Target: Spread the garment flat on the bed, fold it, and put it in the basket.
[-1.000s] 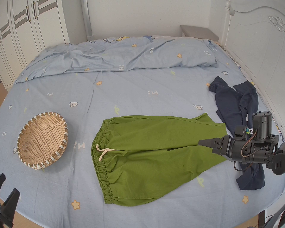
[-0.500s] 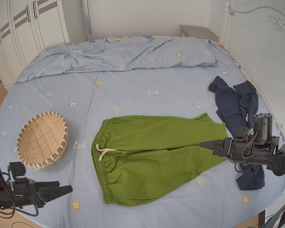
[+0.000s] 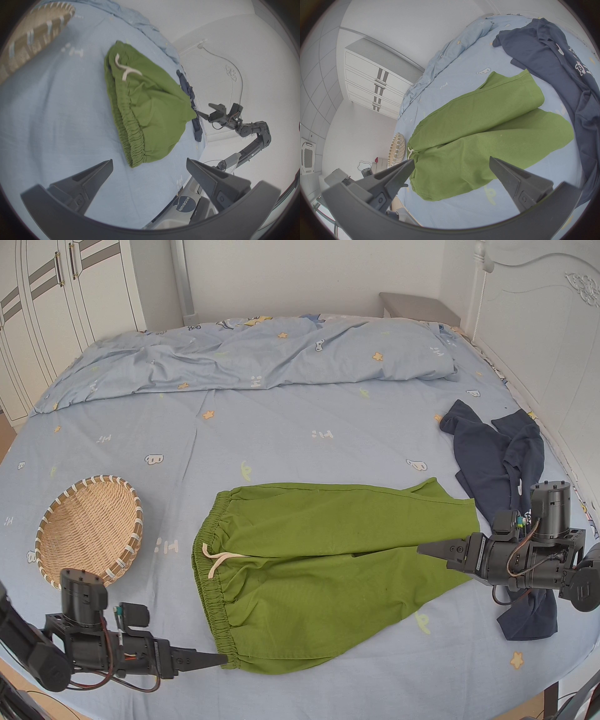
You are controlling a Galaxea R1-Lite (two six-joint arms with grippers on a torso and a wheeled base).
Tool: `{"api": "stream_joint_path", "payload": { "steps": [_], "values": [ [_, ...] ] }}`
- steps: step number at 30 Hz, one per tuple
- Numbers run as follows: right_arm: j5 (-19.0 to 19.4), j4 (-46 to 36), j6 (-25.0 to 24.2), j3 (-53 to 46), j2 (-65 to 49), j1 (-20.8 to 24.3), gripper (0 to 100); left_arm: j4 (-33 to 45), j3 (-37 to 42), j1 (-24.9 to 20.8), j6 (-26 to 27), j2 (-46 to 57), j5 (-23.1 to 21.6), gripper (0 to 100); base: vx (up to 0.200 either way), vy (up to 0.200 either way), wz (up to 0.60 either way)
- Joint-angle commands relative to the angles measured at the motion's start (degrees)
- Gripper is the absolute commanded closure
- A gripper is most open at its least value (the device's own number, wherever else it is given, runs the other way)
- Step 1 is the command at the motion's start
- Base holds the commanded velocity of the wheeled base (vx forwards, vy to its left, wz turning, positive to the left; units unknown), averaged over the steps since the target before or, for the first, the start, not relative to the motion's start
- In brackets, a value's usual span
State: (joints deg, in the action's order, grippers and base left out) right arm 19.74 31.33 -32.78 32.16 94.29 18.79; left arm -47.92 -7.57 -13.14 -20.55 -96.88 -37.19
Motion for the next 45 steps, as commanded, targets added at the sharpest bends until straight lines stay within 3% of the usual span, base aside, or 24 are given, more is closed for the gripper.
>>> {"api": "stream_joint_path", "payload": {
  "steps": [1,8,19,23,24,29,38,41,45],
  "values": [
    [0.0,0.0,0.2,-0.1,1.2,-0.2,0,-8.7,1.9,-3.9,-2.9,-16.2,-1.1,0,0.000,0.000,0.00],
    [0.0,0.0,0.3,-0.3,1.9,0.1,0,-16.2,2.1,-5.0,-8.0,-16.3,-1.6,0,0.000,0.000,0.00],
    [0.0,0.1,0.3,-0.3,1.9,0.1,0,-21.8,1.2,-5.6,-9.8,-20.7,-1.6,0,0.000,0.000,0.00],
    [0.0,0.1,0.3,-0.3,1.8,0.0,0,-31.7,2.3,-5.5,-11.6,-25.1,-1.5,0,0.000,0.000,0.00],
    [0.0,0.1,0.3,-0.3,1.8,0.0,0,-33.9,2.5,-5.4,-12.5,-25.7,-1.4,100,0.000,0.000,0.00],
    [0.0,0.1,0.3,-0.3,1.8,0.0,0,-39.9,2.8,-4.9,-16.6,-26.6,-1.2,100,0.000,0.000,0.00],
    [0.0,0.1,0.3,-0.3,1.9,-0.2,0,-40.1,5.6,-4.3,-17.2,-25.9,-1.3,100,0.000,0.000,0.00],
    [0.0,0.1,0.3,-0.3,1.9,-0.2,0,-40.1,6.9,-1.4,-17.2,-25.5,-1.3,100,0.000,0.000,0.00],
    [0.0,0.0,2.0,-0.3,1.8,-0.3,0,-35.1,7.5,6.3,-17.1,-21.1,-1.3,100,0.000,0.000,0.00]
  ]
}}
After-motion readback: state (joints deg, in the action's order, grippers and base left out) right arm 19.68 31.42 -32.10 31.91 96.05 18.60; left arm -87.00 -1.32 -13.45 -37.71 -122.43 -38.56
